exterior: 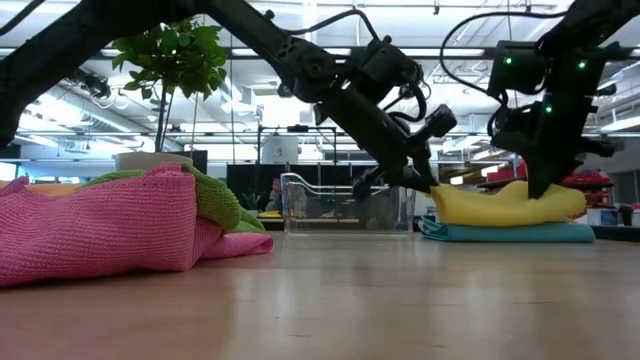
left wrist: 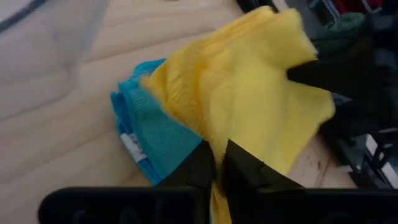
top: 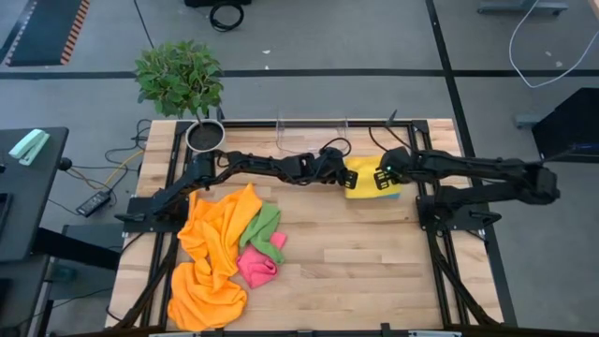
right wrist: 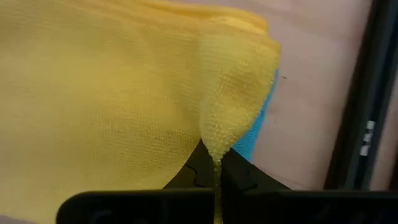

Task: Fold microfiber towels
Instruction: Stack the yellow towel on the top of the blue towel, then fold the pink towel

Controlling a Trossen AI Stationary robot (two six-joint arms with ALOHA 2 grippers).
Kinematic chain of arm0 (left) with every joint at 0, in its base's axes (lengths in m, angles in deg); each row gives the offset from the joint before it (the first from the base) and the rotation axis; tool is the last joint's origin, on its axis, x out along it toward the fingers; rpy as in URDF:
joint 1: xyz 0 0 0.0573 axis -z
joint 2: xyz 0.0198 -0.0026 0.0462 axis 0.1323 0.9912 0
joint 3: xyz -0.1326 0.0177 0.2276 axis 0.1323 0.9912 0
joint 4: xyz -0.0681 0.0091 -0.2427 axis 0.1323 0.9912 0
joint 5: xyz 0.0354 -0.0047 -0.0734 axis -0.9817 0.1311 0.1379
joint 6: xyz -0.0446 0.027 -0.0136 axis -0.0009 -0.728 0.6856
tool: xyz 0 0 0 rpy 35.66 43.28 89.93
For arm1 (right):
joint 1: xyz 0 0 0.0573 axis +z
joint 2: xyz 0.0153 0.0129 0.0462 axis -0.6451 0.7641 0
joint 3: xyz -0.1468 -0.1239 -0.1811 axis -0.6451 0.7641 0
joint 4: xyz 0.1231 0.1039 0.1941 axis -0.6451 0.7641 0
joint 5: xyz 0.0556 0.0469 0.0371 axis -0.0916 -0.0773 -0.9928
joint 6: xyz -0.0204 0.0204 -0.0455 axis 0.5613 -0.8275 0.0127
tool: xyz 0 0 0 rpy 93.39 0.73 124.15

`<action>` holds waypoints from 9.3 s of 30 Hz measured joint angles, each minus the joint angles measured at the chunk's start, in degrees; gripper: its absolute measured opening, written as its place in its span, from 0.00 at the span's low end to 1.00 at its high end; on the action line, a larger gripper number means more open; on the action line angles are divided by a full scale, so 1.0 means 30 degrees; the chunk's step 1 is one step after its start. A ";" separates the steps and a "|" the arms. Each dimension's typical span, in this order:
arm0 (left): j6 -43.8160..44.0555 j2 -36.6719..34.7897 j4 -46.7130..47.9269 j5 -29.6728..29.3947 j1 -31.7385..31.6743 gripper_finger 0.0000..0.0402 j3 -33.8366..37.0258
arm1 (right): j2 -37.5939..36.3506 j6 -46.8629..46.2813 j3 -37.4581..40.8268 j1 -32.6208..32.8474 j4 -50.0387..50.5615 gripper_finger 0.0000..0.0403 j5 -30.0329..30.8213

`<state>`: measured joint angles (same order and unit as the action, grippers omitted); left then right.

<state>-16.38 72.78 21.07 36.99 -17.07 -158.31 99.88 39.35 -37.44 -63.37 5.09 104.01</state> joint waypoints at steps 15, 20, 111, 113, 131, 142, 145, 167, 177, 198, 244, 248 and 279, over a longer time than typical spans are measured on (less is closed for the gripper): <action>-0.3583 0.0000 0.2234 0.0169 0.0906 0.15 -0.3149 | 0.0493 -0.0039 -0.0182 0.0005 -0.0055 0.18 0.0947; -0.4211 -0.0022 0.2858 -0.1158 0.1631 0.06 -0.3188 | 0.0493 0.0471 -0.1083 0.0005 0.0072 0.29 0.1500; -0.4334 -1.6007 1.2689 -0.2089 1.3554 0.49 1.5624 | 1.2843 -0.1334 -1.4948 1.3585 -1.1678 0.01 -0.0631; -0.3999 -1.6007 1.2340 -0.2228 1.3338 0.49 1.5624 | 1.0932 -0.2605 -1.4965 1.3904 -0.8888 0.00 -0.0363; -0.3070 -1.5990 0.3254 -0.3201 1.0571 0.47 1.5609 | 0.8237 -0.8529 -1.4488 1.8730 0.3027 0.00 -0.6342; -0.1915 -1.2105 -0.1169 -0.1921 0.9559 0.46 1.5410 | 1.0334 -1.3689 -1.1630 2.3369 0.2508 0.07 -0.8312; -0.2168 -1.0716 -0.1797 -0.1603 0.9101 0.47 1.4330 | 0.9728 -1.4351 -1.1174 2.3862 0.1237 0.15 -0.7551; -1.3688 -0.3427 0.0821 0.3074 0.3472 0.45 0.6696 | 0.8391 -1.7144 -1.1174 2.6424 0.0057 0.38 -0.1562; -1.4000 -0.2783 0.0361 0.3495 0.3812 0.41 0.6769 | 0.8398 -1.7072 -1.1174 2.6547 0.0556 0.38 -0.0986; -1.1811 -0.3403 0.0525 0.4460 0.3982 0.02 0.6772 | 0.8406 -1.7388 -1.1174 2.6540 0.1456 0.38 -0.0668; -0.5457 -0.5792 0.9174 0.4783 1.3665 0.02 0.7668 | 1.4255 -0.6314 -0.5923 1.5028 -1.6607 0.38 -0.0288; -0.5427 -0.5792 0.9236 0.4786 1.3585 0.01 0.7668 | 1.6117 -0.5761 -0.8642 1.5185 -1.4370 0.38 -0.0535; -0.3497 -1.0429 1.1256 0.2716 1.4354 0.01 0.7631 | 0.6088 -0.6863 -1.1780 1.6462 0.6264 0.01 0.1180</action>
<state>-26.87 41.50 54.83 45.13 25.99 -135.41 118.15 18.76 -72.78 -13.98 23.88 107.55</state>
